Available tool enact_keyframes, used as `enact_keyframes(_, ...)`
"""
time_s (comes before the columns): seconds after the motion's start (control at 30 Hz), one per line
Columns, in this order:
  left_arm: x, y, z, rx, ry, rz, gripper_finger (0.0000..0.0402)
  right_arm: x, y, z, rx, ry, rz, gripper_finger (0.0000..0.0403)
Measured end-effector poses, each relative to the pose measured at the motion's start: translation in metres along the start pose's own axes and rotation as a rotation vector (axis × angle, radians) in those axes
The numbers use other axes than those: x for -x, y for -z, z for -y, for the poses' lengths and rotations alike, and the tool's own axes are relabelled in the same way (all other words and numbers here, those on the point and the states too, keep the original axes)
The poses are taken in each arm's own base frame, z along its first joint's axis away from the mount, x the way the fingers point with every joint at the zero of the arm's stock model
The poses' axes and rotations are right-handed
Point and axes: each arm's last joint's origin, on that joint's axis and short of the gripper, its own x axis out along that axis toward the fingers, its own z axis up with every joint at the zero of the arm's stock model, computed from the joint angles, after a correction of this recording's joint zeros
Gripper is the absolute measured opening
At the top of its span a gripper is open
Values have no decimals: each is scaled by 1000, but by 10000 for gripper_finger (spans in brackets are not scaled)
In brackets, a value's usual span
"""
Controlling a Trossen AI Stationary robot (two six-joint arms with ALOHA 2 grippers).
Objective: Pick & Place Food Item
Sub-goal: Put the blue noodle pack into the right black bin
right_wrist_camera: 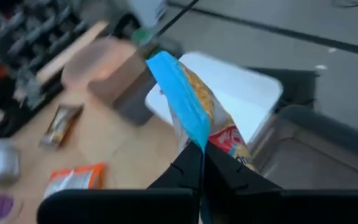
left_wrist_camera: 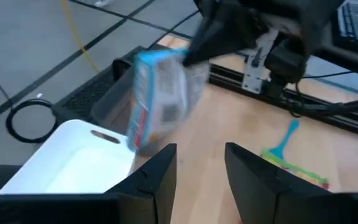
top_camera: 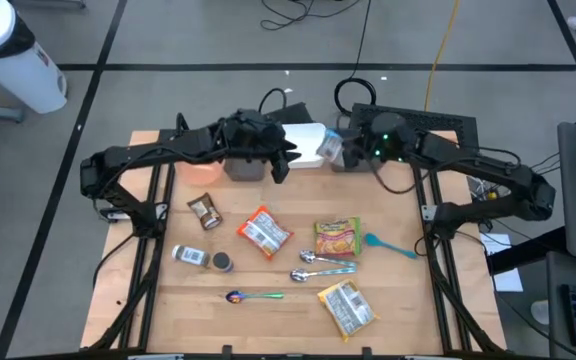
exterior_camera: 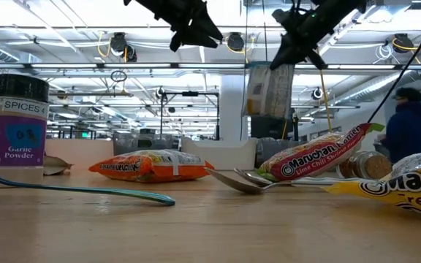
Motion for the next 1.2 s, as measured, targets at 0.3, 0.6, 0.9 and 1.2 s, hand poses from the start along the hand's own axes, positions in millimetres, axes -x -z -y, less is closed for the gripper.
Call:
enact_keyframes(0.3,0,-8,6,-12,25,89,145,26,-7,17,-222,200,139,0)
enact_keyframes(0.6,1,-12,8,-15,35,131,145,13,3,23,-305,374,106,0)
enact_keyframes(0.9,1,-12,8,-15,35,130,145,12,9,29,-342,502,125,0)
enact_keyframes(1.2,1,-12,9,-15,36,130,145,-7,22,36,-341,573,85,0)
